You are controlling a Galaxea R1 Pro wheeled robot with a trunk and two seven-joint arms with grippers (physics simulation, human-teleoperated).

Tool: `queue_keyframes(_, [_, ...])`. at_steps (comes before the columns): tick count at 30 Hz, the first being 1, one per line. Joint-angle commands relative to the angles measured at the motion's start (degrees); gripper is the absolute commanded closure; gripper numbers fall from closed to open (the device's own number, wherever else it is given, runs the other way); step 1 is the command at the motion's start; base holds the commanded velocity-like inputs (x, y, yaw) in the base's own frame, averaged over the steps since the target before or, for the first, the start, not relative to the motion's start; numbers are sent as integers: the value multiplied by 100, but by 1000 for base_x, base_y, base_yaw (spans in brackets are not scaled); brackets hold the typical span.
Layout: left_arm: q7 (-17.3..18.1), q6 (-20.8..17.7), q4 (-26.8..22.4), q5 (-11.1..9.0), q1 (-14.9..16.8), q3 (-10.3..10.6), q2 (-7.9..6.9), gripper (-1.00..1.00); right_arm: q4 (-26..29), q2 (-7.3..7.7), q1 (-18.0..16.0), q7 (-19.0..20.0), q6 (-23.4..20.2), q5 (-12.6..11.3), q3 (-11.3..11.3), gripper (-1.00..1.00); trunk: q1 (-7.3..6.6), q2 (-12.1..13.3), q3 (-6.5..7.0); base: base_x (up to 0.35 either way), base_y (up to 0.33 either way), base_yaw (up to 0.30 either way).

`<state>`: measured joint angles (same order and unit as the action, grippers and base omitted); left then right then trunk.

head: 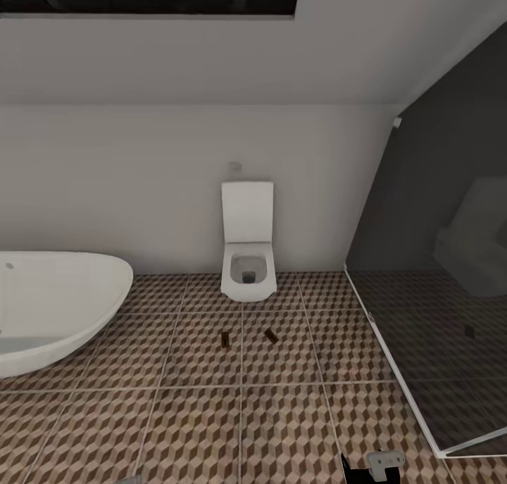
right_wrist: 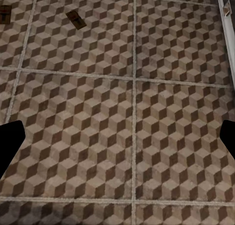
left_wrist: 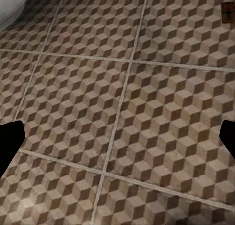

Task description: Take the four mousetraps from the cabinet in the bathroom and place them on the bathroom floor. Make sure all four end up on the same floor surface, and ensure that at least two of them are either under or directly next to the same bathroom sink.

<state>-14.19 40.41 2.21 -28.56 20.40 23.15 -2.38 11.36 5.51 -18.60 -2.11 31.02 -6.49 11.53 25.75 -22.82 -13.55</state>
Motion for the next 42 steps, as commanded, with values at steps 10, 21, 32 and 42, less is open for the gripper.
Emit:
queue_keyframes(10, [-32, 20, 16, -9, 8, 49, 6, -100, -3, 3, -3, -18, 21, -48, 51, -100, 3, -10, 83, 0, 0, 0])
queue_keyframes(21, [-32, 20, 16, -9, 8, 49, 9, -100, -3, 3, -3, -18, 23, -46, 51, -100, 3, -10, 187, 0, 0, 0])
queue_keyframes(32, [-32, 20, 16, -9, 8, 49, 9, -100, -3, 3, -1, -18, 19, -46, 51, -100, 3, -10, 290, 0, 0, 0])
queue_keyframes(42, [-32, 20, 16, -9, 8, 49, 9, -100, -3, 3, 2, -18, 18, -47, 51, -100, 3, -10, 348, 0, 0, 0])
